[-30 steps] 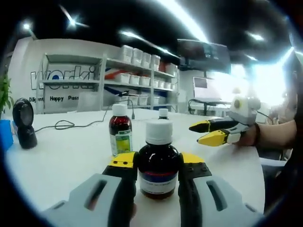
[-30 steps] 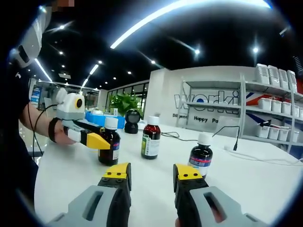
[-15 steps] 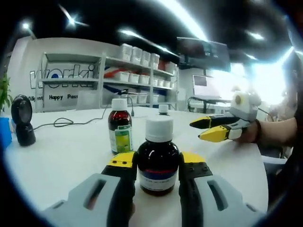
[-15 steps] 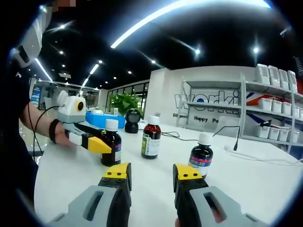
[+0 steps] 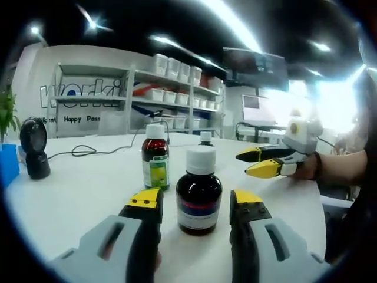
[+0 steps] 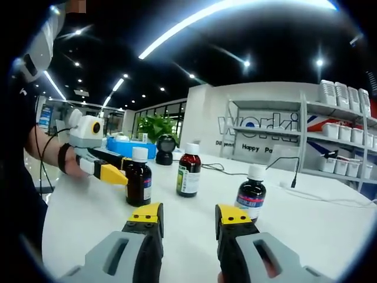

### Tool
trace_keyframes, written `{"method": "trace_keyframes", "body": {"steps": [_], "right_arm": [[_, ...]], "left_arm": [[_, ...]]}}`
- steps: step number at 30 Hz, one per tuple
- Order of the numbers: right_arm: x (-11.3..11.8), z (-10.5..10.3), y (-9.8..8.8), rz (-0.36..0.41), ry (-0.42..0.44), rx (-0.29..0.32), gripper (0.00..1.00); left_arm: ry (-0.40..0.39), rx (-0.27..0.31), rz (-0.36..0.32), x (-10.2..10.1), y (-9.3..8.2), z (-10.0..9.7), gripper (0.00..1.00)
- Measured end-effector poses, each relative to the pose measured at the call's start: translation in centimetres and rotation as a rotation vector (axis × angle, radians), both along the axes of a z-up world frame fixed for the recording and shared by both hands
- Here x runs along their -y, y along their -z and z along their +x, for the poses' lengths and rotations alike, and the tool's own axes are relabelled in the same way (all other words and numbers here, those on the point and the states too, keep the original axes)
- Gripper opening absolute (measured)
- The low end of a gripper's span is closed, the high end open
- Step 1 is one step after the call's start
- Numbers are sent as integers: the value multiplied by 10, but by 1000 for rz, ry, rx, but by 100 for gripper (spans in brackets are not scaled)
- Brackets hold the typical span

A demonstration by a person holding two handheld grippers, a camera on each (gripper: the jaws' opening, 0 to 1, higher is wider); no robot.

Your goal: Rotate the medicine bottle to make it face forward pick up the medicine bottle inspect the drug traceability code place the medicine on the table

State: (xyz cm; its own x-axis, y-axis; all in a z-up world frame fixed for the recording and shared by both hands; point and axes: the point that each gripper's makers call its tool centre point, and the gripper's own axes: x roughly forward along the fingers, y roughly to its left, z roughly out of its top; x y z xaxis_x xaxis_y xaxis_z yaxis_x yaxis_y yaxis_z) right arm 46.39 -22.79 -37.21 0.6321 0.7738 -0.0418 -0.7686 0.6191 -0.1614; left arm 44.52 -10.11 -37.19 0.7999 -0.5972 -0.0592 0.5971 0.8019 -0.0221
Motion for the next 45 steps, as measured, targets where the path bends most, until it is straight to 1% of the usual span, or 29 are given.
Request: {"method": "trace_keyframes", "body": {"steps": [5, 14, 21, 27, 33, 38, 42, 45], "right_arm": [[0, 0, 0, -2, -2, -1, 31], [0, 1, 1, -6, -1, 1, 31], [0, 1, 3, -13, -4, 2, 31], [0, 0, 3, -16, -3, 2, 31], [-1, 0, 3, -19, -2, 2, 31], [-1, 0, 3, -20, -2, 3, 30], [-1, 0, 3, -21, -2, 4, 30], [-1, 0, 3, -22, -2, 4, 30]], "left_arm": [[1, 6, -15, -12, -3, -5, 37], [-26, 12, -27, -34, -6, -20, 37], [-77, 9, -45, -52, -5, -24, 36], [-123, 14, -79, -64, -9, -22, 36], [-150, 31, -81, -75, -16, -19, 36], [-177, 51, -69, -93, -25, -14, 36], [-211, 70, -55, -111, -32, -9, 36], [-239, 85, -67, -126, -39, -5, 36]]}}
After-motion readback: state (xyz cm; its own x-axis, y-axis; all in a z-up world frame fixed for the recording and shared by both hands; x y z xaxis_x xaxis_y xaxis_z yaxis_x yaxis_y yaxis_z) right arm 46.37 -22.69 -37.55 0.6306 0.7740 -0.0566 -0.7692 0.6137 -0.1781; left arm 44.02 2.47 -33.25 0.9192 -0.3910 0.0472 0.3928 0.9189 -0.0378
